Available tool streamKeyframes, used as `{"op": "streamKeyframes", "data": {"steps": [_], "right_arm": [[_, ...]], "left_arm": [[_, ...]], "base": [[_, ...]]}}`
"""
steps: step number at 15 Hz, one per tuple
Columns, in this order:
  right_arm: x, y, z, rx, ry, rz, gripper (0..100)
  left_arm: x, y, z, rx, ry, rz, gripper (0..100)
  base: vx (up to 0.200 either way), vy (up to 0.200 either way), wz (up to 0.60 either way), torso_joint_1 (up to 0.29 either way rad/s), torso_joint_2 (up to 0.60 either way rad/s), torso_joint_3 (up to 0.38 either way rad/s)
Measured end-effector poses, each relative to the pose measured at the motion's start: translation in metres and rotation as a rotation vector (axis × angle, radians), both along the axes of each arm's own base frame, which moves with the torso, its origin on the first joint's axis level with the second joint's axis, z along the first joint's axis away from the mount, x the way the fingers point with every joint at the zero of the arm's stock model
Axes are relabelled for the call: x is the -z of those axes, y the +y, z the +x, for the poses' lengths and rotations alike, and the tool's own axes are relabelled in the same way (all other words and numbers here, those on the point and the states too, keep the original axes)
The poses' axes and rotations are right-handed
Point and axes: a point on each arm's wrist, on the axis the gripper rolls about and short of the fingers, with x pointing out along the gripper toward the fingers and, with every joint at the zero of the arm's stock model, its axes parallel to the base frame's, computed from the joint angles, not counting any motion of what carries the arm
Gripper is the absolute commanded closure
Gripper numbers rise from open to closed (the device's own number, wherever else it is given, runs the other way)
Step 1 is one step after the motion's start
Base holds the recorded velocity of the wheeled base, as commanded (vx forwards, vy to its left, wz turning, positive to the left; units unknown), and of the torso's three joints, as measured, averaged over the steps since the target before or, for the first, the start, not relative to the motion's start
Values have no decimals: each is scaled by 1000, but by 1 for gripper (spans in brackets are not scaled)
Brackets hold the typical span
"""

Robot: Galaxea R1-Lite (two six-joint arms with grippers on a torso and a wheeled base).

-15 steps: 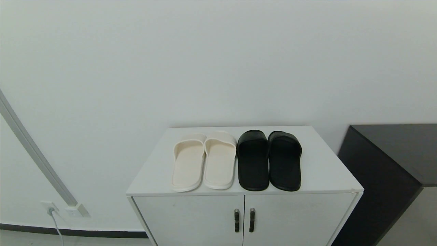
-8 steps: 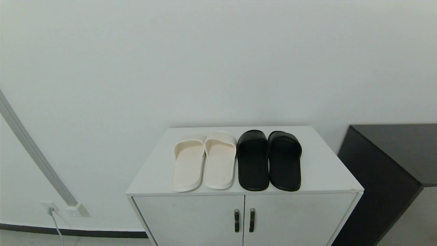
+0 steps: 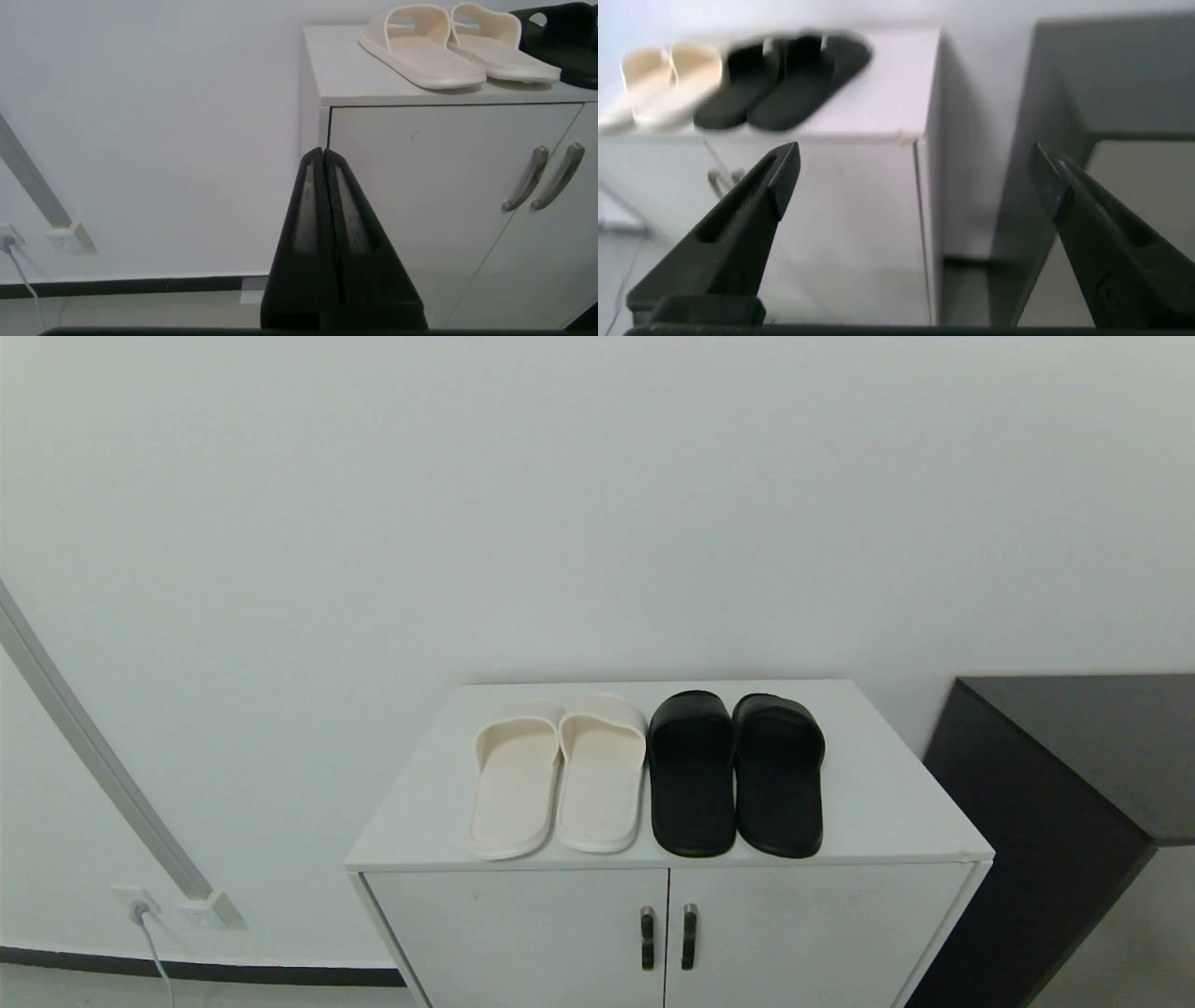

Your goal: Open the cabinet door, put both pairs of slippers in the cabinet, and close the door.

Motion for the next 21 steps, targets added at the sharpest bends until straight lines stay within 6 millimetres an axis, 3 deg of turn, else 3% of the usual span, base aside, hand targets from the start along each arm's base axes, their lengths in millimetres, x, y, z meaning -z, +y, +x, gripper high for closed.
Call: {"op": "streamKeyframes", "data": {"steps": [5, 10, 14, 21], "right_arm": [[-4, 19, 72, -88, 127, -1, 0], [-29, 80, 132, -126, 169, 66, 0], [-39, 128, 158, -109, 160, 30, 0], [-31, 219, 192, -29, 120, -31, 0]], "left_arm": [[0, 0, 0, -1, 1, 0, 100], [0, 0, 0, 5, 1, 1, 100], [0, 0, 0, 11, 3, 1, 100], [0, 0, 0, 12, 3, 2, 100]], "base": [[0, 0, 0, 0, 0, 0], [0, 0, 0, 0, 0, 0], [0, 0, 0, 0, 0, 0], [0, 0, 0, 0, 0, 0]]}}
